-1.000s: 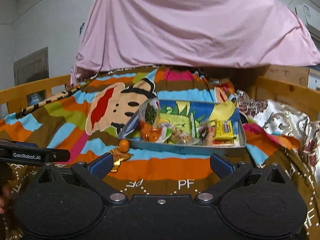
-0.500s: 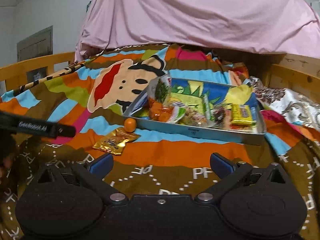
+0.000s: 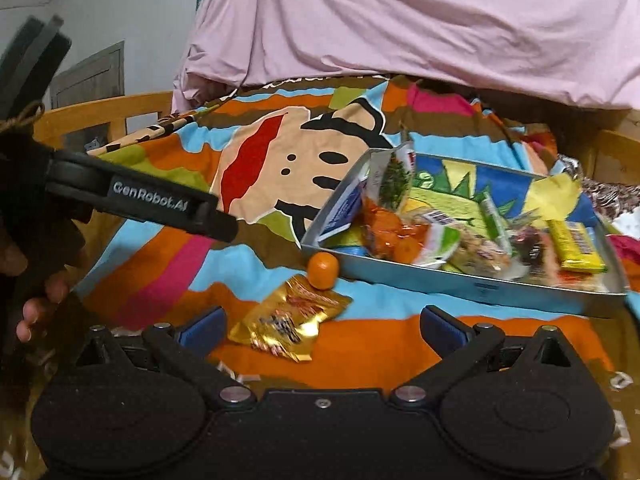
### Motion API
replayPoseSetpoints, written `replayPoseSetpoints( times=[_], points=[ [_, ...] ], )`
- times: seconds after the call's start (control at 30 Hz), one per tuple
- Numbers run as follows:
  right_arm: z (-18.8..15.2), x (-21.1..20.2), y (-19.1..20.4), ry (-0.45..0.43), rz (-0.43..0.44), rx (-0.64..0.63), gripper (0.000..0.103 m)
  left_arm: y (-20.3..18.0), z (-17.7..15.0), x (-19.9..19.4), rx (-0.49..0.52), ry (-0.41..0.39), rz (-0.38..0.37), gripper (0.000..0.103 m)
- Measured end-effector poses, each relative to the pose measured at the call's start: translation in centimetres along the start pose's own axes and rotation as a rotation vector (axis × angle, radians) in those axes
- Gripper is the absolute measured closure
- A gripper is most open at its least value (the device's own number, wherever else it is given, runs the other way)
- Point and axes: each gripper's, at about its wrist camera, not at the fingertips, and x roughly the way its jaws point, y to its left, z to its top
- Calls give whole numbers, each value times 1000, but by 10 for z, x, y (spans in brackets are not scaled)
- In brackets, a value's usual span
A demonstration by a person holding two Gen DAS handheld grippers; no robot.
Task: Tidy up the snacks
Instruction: 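Close the left tool on the mandarin orange while the right tool closes on the gold packet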
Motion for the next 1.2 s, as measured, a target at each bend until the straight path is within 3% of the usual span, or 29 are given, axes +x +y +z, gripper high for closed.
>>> replayPoseSetpoints(
  times=[0.4,0.5,0.67,0.83,1.0,1.2],
  points=[
    [-6,72,9,159,-25,16,1,-17,16,59,123,83,-158,1],
    [-9,71,19,137,-60,-35,3,-25,15,73,115,127,-209,1],
    [-12,65,24,106,-46,-62,18,-37,14,86,92,158,-245,2],
    [-12,66,15,114,-26,-16,21,-51,17,94,132,191,-233,16],
    [-12,66,13,120,-15,4,21,-59,16,105,176,261,-220,38],
    [-12,65,10,123,10,27,26,-56,17,108,151,282,-199,60]
  ],
)
